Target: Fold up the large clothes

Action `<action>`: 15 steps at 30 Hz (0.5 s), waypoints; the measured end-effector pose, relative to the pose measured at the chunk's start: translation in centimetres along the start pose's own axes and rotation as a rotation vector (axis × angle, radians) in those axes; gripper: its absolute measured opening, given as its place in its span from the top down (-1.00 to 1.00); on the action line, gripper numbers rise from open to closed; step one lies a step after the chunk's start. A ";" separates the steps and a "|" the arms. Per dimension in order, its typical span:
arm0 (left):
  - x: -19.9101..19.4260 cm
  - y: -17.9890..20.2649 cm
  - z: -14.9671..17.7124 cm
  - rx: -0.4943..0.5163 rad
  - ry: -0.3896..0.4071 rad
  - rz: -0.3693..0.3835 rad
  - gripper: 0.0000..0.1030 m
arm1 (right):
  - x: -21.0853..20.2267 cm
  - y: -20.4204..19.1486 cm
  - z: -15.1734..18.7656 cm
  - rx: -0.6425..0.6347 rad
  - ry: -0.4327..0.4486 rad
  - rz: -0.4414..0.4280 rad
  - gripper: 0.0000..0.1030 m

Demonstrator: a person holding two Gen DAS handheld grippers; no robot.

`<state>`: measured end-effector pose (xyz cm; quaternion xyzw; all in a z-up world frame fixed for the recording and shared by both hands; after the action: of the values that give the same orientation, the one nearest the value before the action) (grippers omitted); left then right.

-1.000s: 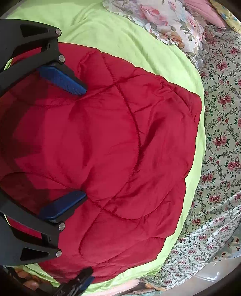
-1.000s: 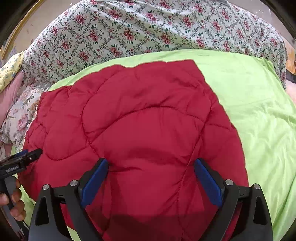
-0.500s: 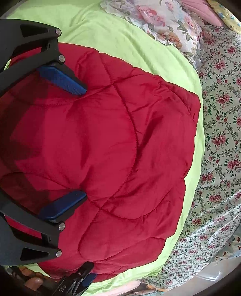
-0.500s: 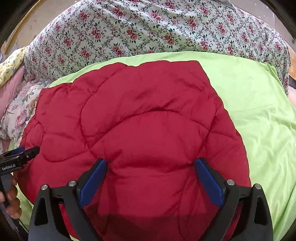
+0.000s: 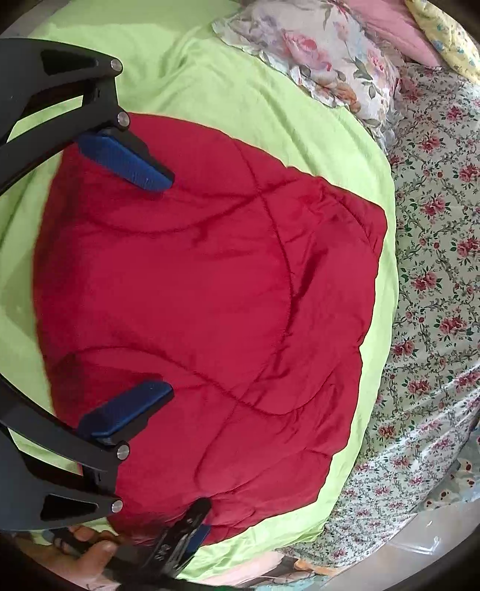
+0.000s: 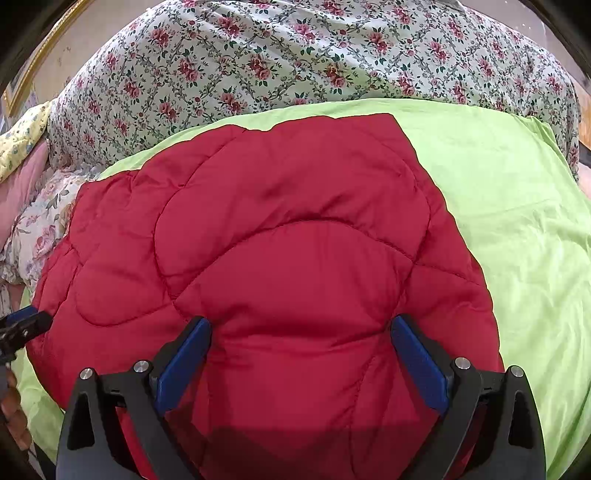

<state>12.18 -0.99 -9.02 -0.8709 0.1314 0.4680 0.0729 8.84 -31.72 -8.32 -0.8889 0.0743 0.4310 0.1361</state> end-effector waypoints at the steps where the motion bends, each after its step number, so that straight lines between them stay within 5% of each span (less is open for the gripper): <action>1: -0.2 0.0 0.2 0.000 -0.001 0.003 -1.00 | 0.0 0.0 0.0 0.001 0.000 0.001 -0.91; 15: 0.8 0.9 1.7 0.025 -0.030 -0.006 -1.00 | -5.1 -2.4 2.0 -0.055 0.037 -0.015 -0.85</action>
<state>10.97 -1.56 -10.64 -0.8632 0.1337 0.4790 0.0871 4.76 -28.76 -5.05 -0.9007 0.0585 0.4152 0.1134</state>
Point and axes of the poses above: each gripper's, at about its wrist camera, not at the fingertips, and x roughly the way its jaws point, y to its right, z to its underside, the point moved 6 cm from there along x, roughly the way its jaws point, and after that the axes turned 6 degrees about x, right-handed, at the moved point
